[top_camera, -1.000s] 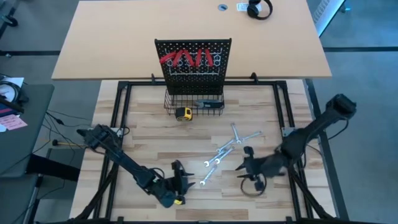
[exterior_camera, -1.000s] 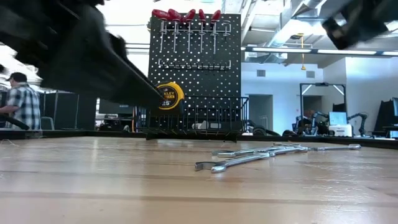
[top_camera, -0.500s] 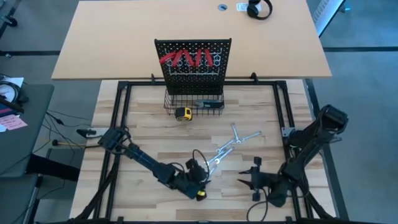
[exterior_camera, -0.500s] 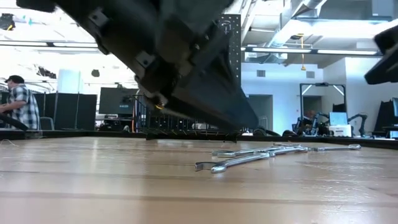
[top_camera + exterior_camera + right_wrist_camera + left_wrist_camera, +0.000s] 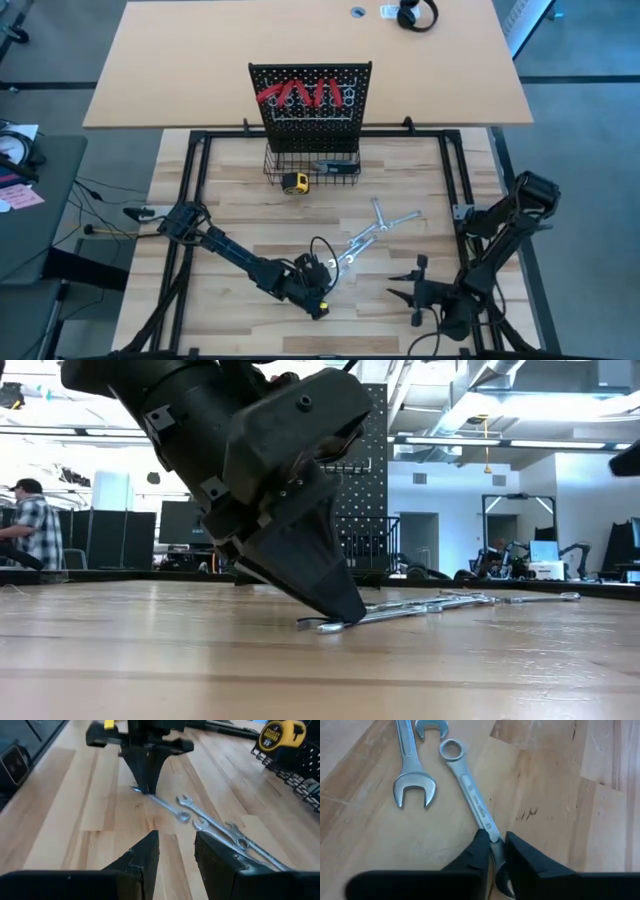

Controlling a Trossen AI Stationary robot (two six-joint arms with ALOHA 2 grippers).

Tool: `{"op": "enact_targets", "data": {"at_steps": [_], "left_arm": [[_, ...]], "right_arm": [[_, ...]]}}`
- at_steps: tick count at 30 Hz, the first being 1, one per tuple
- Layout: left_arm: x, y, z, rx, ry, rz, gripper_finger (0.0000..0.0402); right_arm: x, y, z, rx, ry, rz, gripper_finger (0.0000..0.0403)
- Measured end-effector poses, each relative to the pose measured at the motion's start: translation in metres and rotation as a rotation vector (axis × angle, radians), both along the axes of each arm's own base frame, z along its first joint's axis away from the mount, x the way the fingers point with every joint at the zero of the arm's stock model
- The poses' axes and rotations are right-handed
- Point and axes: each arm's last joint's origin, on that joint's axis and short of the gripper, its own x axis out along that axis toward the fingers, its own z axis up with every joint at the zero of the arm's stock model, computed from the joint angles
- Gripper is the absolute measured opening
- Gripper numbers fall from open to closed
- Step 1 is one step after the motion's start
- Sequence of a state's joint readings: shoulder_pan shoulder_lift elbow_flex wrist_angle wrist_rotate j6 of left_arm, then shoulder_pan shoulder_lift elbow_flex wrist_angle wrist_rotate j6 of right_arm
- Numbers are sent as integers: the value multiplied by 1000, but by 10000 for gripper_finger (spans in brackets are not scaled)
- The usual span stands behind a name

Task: Hang tools onto peg board
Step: Hang the wrench into the pegboard

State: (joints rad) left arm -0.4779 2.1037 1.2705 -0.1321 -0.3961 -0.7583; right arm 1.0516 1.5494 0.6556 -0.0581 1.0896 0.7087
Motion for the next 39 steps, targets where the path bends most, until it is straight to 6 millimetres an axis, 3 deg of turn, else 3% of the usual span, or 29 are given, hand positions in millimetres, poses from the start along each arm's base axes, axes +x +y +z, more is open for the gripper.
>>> {"op": "enact_targets", "data": {"at_steps": [2,5,16,21,26,30,39], "left_arm": [[-1,0,-2,1,17,-5,12],[-3,2,-3,17,40,6,7],[-30,-2,29,192,30,96,0],[-55,-13,57,278,-61,215,0],[-72,-37,62,356,-175,211,4],[-71,-40,47,300,-191,147,48],[-56,-5,11,134,-259,79,187]], "right_arm": [[-5,1,5,5,-27,-2,136],[-10,1,9,-10,-72,-18,136],[-6,-3,10,7,-98,-66,136],[-2,-5,10,12,-100,-84,136],[-1,-5,10,14,-99,-86,136],[0,-6,10,16,-99,-88,136],[3,-8,10,19,-101,-102,136]]}}
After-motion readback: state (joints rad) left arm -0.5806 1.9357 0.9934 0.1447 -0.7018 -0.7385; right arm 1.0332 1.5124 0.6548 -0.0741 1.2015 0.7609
